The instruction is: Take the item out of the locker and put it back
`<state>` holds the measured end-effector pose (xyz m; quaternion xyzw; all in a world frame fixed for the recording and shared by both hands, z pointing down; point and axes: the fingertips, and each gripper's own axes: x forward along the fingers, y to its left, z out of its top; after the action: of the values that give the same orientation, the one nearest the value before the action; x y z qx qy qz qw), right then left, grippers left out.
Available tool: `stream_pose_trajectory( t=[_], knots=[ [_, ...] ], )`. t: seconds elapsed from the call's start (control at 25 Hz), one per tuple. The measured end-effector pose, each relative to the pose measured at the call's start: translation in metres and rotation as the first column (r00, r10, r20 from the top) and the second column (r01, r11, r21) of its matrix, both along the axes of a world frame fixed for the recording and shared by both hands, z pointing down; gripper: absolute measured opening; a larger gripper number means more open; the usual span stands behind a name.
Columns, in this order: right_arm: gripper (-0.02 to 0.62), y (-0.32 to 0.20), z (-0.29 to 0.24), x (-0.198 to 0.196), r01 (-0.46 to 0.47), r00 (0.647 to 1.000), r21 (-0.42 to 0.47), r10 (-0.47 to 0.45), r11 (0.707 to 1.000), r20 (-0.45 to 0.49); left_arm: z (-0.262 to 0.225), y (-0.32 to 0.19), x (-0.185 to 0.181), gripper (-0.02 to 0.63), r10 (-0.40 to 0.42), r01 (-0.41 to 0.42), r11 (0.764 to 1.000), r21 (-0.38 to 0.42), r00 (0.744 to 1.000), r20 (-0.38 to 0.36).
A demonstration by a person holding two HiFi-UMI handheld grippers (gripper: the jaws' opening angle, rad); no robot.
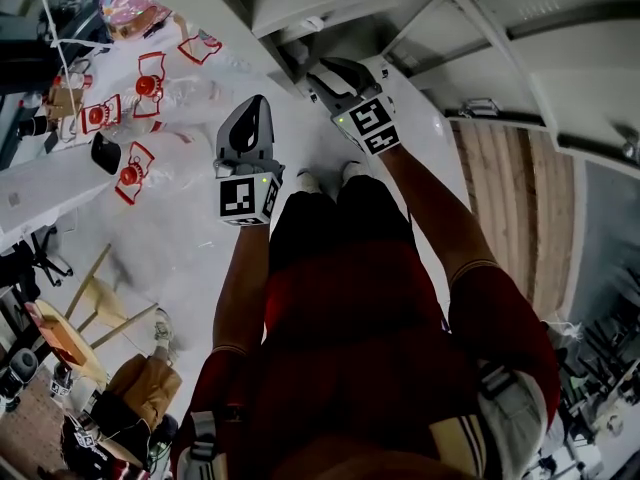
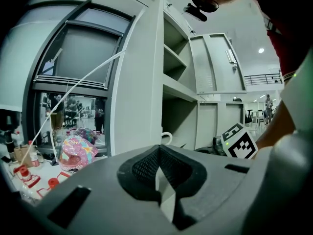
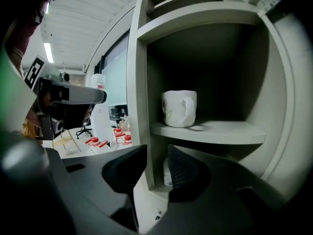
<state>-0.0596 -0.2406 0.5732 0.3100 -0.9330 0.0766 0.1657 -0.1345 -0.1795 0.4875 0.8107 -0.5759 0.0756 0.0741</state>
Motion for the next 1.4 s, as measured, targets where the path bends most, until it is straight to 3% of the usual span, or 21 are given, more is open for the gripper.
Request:
stream_pose_trajectory(
  t=[0.68, 1.4],
  knots=[
    [0.014, 0.035, -0.130, 0.014, -0.069, 0.984, 0.040, 0.062, 0.997, 0.165, -0.081, 0.007, 0.025, 0.006, 0.042, -0.040, 0.997, 0.058, 0.999, -0.032],
    [-0.003, 0.063, -0.230, 0.030, -0.111, 0.962, 0.138, 0.072, 0.984, 0.262, -0.151, 0.020, 0.050, 0.006, 0.149, -0.143, 0.976, 0.165, 0.988, -0.029]
  ],
)
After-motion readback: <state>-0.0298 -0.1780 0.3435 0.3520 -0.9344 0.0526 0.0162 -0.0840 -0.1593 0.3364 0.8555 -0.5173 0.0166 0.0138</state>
